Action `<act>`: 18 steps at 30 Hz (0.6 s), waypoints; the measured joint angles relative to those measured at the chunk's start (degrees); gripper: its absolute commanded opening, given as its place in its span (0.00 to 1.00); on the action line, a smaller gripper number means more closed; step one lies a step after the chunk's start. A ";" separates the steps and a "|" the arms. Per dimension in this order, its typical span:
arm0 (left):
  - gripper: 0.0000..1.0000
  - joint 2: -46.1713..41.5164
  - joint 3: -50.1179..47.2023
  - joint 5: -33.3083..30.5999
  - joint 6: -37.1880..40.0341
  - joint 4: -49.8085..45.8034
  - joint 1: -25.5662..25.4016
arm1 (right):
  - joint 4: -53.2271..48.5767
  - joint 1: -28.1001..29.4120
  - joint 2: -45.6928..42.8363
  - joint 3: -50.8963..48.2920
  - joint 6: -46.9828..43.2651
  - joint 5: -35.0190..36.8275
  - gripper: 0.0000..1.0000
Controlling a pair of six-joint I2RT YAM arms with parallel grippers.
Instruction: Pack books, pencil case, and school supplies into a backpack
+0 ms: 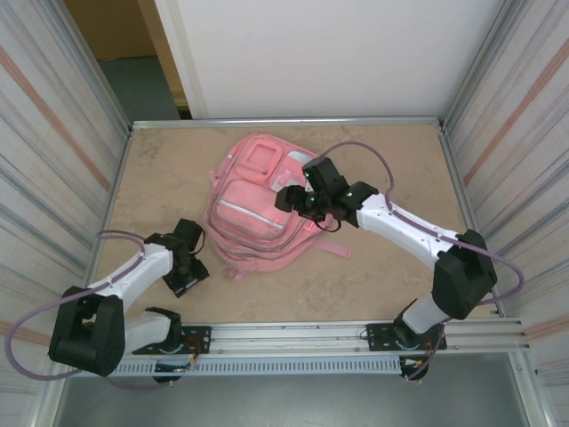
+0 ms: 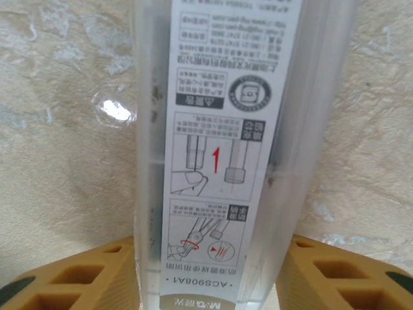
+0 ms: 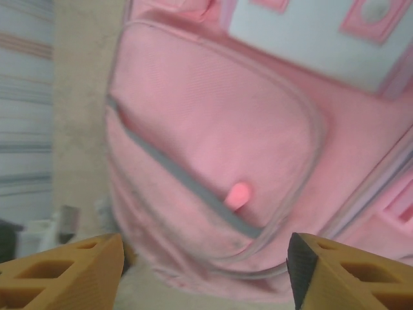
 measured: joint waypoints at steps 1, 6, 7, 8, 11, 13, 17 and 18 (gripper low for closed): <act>0.46 -0.90 -0.02 0.00 -0.11 -0.39 0.00 | -0.35 -0.26 0.26 0.09 -2.82 0.35 0.68; 0.45 -5.05 0.00 -0.02 -1.05 -1.79 0.00 | -4.00 1.09 3.93 4.98 -17.29 1.38 0.71; 0.44 -5.64 0.00 0.00 -1.27 -2.19 0.00 | -4.90 1.77 5.51 6.84 -20.74 2.27 0.71; 0.44 -6.16 0.00 0.13 -1.68 -2.47 0.00 | -5.62 2.40 6.97 8.35 -24.17 2.62 0.72; 0.43 -8.00 -0.02 1.46 -2.47 -2.71 0.00 | -7.52 4.81 10.99 11.45 -36.33 3.89 0.74; 0.43 -9.35 -0.02 2.47 -2.75 -3.02 0.00 | -8.98 6.69 13.35 12.90 -43.65 4.63 0.74; 0.43 -11.82 0.02 4.79 -3.65 -4.39 0.00 | -13.27 10.58 18.91 17.92 -55.84 5.86 0.73; 0.43 -12.26 0.09 5.27 -3.82 -4.74 0.00 | -14.25 11.39 20.17 19.28 -57.90 6.36 0.73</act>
